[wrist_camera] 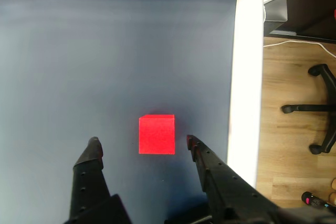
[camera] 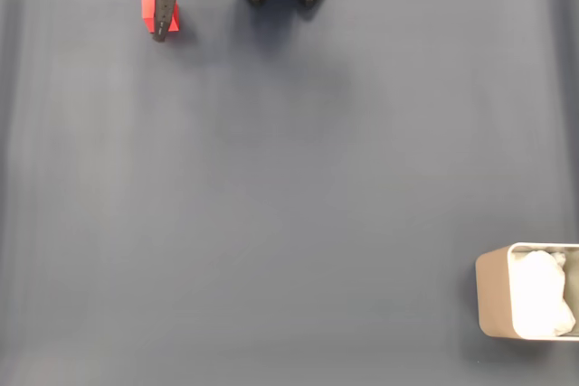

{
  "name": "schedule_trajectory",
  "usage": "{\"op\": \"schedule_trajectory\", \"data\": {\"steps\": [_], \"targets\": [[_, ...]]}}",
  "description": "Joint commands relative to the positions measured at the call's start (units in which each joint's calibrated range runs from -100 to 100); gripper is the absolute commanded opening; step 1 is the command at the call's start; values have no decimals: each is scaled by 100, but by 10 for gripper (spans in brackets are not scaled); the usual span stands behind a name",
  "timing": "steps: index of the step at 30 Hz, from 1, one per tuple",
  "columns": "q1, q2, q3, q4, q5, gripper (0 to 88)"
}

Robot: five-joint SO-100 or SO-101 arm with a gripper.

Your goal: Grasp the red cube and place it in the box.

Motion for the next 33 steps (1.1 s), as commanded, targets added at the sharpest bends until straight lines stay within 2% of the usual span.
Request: {"op": "schedule_trajectory", "data": {"steps": [1, 33], "targets": [[70, -127, 82, -115, 59, 376], [-129, 11, 803, -877, 78, 377]]}}
